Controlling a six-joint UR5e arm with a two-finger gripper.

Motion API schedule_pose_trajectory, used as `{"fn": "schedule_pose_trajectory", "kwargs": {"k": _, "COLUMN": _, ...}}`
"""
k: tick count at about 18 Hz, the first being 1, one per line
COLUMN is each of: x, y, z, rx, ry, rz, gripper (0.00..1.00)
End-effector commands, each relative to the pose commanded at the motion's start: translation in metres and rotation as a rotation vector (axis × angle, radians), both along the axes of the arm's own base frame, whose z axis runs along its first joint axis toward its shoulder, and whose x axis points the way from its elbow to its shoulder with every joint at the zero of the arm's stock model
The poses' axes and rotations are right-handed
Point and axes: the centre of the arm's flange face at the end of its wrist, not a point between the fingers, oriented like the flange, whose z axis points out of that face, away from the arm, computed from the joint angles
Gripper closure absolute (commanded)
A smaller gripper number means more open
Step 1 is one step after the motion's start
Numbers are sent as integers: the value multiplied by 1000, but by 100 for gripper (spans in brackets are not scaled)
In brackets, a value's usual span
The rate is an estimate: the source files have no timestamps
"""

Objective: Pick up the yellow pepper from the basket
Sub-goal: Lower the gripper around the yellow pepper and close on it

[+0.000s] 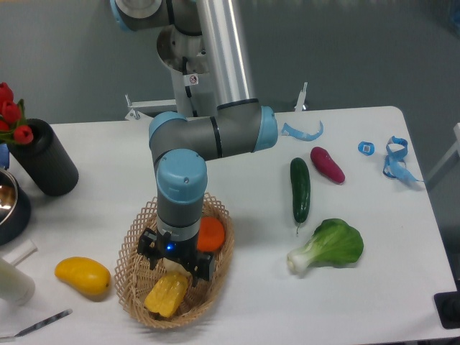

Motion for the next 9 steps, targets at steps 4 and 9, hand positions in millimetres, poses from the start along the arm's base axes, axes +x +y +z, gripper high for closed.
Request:
{"fn": "schedule_pose_trajectory", "kwargs": {"k": 4, "x": 0, "y": 6, "z": -11, "rx": -12, "ry": -5, "rz": -5, "gripper": 0}}
{"fn": "schedule_pose_trajectory", "kwargs": {"k": 9, "x": 2, "y": 8, "z": -16, "rx": -14, "ry": -4, "rz": -11, "gripper": 0}}
